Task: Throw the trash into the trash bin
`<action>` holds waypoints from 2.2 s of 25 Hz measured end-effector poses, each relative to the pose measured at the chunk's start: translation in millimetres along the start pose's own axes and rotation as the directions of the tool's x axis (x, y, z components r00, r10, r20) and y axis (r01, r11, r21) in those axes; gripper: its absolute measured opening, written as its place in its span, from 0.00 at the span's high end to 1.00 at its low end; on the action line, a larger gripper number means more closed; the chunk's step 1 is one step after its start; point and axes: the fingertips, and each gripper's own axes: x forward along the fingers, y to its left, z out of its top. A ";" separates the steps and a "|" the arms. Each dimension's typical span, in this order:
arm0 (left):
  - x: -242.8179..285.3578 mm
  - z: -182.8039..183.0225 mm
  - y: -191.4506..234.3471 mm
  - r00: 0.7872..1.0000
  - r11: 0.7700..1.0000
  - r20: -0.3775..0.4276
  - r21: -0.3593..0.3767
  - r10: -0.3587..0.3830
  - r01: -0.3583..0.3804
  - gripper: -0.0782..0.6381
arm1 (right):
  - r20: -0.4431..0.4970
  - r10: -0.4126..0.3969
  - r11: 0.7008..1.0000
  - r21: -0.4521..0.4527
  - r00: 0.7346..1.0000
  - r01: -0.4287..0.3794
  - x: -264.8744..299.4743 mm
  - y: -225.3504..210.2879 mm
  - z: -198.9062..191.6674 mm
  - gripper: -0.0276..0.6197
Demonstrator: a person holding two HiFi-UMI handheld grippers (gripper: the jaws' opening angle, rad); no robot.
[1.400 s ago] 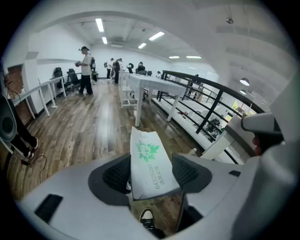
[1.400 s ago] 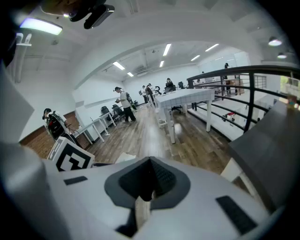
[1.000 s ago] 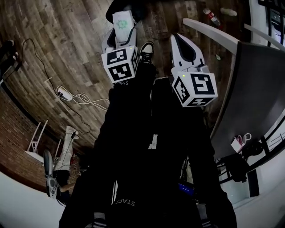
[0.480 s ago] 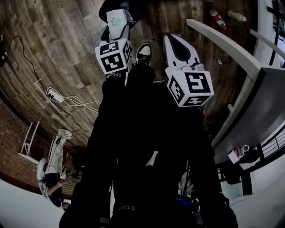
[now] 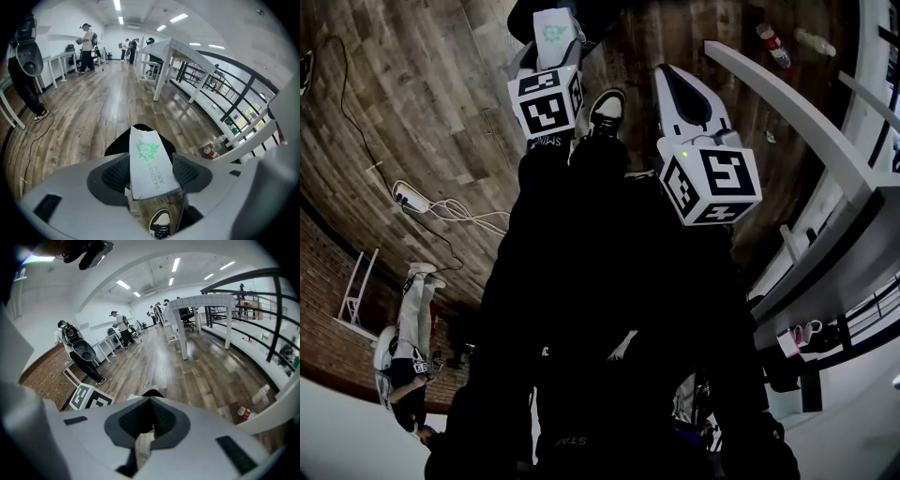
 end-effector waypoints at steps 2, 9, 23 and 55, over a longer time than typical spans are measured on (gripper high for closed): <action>6.8 -3.8 5.1 1.000 1.000 -0.006 -0.003 0.002 -0.002 0.49 | -0.006 0.005 1.000 0.002 1.000 -0.005 4.4 2.7 -4.1 0.93; 25.4 -12.6 15.9 1.000 1.000 -0.024 0.008 0.000 0.000 0.49 | -0.027 0.020 1.000 0.013 0.999 -0.020 12.2 6.9 -21.0 0.93; -8.9 -6.2 6.9 1.000 1.000 -0.027 0.004 -0.002 0.002 0.47 | -0.006 -0.001 1.000 0.025 1.000 0.001 -14.6 7.1 -8.1 0.93; -428.2 158.7 -277.1 0.923 0.903 0.219 0.367 -0.318 0.224 0.80 | 0.343 -0.163 0.980 0.160 0.925 0.114 -431.0 47.1 170.1 0.93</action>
